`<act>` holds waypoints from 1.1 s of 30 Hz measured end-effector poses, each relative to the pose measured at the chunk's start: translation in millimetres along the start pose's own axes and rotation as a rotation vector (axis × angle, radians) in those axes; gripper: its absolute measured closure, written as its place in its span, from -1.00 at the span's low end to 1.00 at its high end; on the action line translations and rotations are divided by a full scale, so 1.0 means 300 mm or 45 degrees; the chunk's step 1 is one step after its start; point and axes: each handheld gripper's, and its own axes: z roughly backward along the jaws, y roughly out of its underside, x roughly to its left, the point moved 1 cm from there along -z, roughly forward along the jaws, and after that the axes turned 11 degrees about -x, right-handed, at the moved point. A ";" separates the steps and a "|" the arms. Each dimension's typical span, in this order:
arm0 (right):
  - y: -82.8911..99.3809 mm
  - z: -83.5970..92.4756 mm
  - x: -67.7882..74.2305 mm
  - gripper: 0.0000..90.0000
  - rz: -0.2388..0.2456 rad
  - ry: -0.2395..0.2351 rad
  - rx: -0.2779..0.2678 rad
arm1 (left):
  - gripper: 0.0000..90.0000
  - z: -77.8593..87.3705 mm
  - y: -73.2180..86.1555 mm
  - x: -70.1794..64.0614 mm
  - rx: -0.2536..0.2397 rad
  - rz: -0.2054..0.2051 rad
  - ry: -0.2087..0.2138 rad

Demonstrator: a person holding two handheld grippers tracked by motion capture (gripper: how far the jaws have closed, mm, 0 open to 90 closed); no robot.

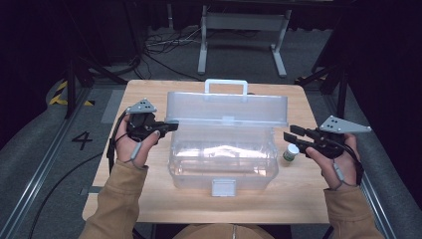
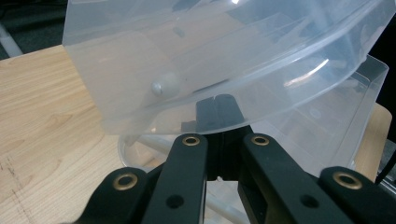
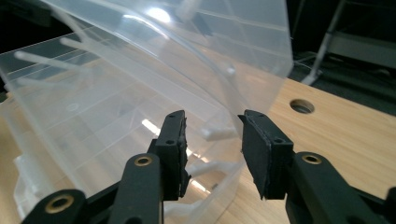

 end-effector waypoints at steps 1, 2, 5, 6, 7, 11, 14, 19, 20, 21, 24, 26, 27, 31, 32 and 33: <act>0.002 0.000 -0.004 0.21 -0.012 0.021 -0.002 | 1.00 -0.001 -0.002 0.001 -0.002 0.001 0.000; 0.003 -0.001 -0.010 0.12 0.005 0.041 -0.008 | 1.00 -0.001 -0.004 0.002 -0.001 0.000 0.001; 0.007 -0.002 -0.020 0.02 0.020 0.078 0.013 | 1.00 -0.003 -0.007 0.004 -0.006 -0.004 0.000; 0.009 -0.006 -0.023 -0.03 0.032 0.082 0.000 | 1.00 -0.003 -0.008 0.005 -0.007 -0.004 0.001; 0.009 -0.008 -0.023 -0.06 0.038 0.083 -0.007 | 1.00 -0.004 -0.010 0.005 -0.007 -0.004 0.001; 0.006 -0.030 -0.009 -0.07 0.026 0.142 -0.037 | 1.00 -0.004 -0.013 0.007 -0.006 -0.006 0.000; -0.002 -0.047 -0.001 -0.09 0.045 0.170 -0.055 | 1.00 -0.005 -0.015 0.007 -0.005 -0.007 0.000; -0.006 -0.077 0.010 -0.13 0.036 0.206 -0.083 | 0.99 -0.006 -0.018 0.011 -0.009 -0.008 0.005; -0.006 -0.083 0.011 -0.14 0.043 0.215 -0.086 | 1.00 -0.006 -0.019 0.013 -0.010 -0.008 0.006; -0.007 -0.089 0.012 -0.17 0.041 0.226 -0.088 | 1.00 -0.007 -0.020 0.013 -0.013 -0.008 0.005; -0.012 -0.105 0.017 -0.20 0.039 0.267 -0.110 | 1.00 -0.008 -0.023 0.015 -0.014 -0.010 0.007; -0.019 -0.116 0.024 -0.19 0.064 0.273 -0.121 | 0.99 -0.010 -0.026 0.016 -0.016 -0.012 0.004; -0.022 -0.122 0.028 -0.17 0.062 0.281 -0.132 | 0.99 -0.011 -0.027 0.016 -0.017 -0.012 0.006; -0.038 -0.144 0.037 -0.09 0.039 0.313 -0.167 | 0.99 -0.014 -0.033 0.021 -0.025 -0.014 0.011; -0.042 -0.148 0.040 -0.09 0.024 0.321 -0.176 | 0.99 -0.015 -0.035 0.023 -0.028 -0.017 0.013; -0.045 -0.153 0.043 -0.09 0.019 0.334 -0.193 | 0.99 -0.015 -0.036 0.024 -0.029 -0.013 0.015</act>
